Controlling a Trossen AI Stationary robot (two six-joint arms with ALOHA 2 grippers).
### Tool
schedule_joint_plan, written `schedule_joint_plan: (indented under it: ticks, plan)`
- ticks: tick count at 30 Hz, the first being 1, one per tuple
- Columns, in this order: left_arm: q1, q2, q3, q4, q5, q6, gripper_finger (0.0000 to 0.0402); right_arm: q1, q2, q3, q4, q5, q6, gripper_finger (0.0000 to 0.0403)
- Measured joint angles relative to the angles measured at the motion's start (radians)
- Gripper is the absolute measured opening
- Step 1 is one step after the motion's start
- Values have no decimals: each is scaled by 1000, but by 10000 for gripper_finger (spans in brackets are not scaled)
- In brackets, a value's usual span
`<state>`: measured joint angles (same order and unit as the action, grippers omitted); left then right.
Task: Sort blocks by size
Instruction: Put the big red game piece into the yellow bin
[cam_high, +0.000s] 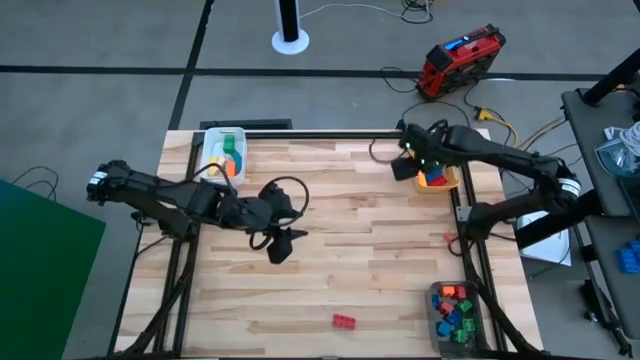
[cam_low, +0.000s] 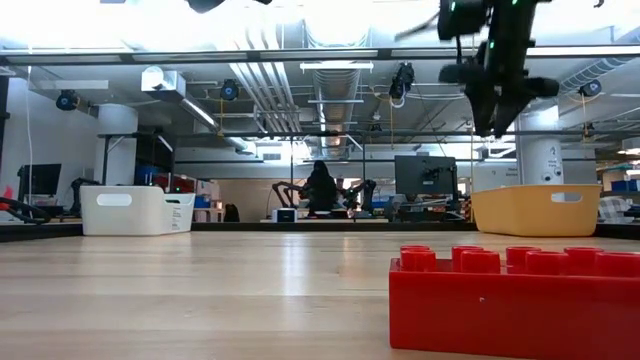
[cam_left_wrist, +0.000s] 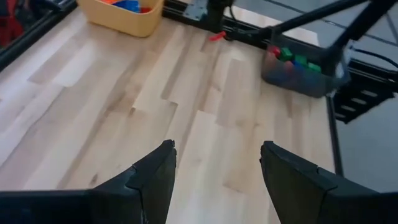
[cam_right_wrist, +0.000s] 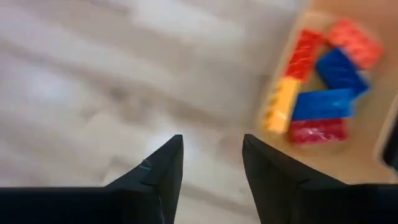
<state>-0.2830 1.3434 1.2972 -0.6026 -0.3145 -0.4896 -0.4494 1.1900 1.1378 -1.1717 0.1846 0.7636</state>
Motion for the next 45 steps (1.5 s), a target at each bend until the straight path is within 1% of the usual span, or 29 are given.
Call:
schedule_joint_plan:
  ticks: [7, 12, 15, 17, 20, 24, 29, 36, 38, 42, 43, 45]
  plan:
    - [-73, 42, -2, 32, 1, -58, 210, 345, -74, -2, 11, 10, 120, 135]
    - [-146, 133, -2, 121, 3, -68, 210, 627, -93, -10, 44, 122, 250, 127]
    - [-181, 197, 9, 187, 2, -67, 210, 776, -88, -11, 62, 199, 328, 127]
    - [-198, 243, 32, 193, 3, -70, 210, 857, -77, -11, 63, 235, 387, 133]
    - [-215, 313, 81, 185, 3, -67, 210, 943, -63, -12, 64, 245, 466, 150]
    - [-243, 397, 168, 151, 35, -3, 210, 1023, -53, -12, 78, 246, 516, 180]
    - [-281, 494, 270, 35, 40, 55, 210, 1067, -50, -10, 121, 258, 503, 217]
    - [-285, 589, 293, 38, 39, 86, 210, 1077, -50, -13, 107, 314, 496, 264]
    - [-277, 602, 293, 36, 40, 137, 210, 1077, -50, -14, 107, 317, 495, 276]
    - [-242, 620, 293, 25, 43, 331, 210, 1076, -50, -15, 107, 317, 500, 298]
    - [-230, 626, 293, 28, 64, 380, 210, 1076, -50, -16, 107, 317, 501, 302]
    - [-209, 638, 292, 45, 167, 456, 210, 1076, -50, -16, 107, 317, 505, 310]
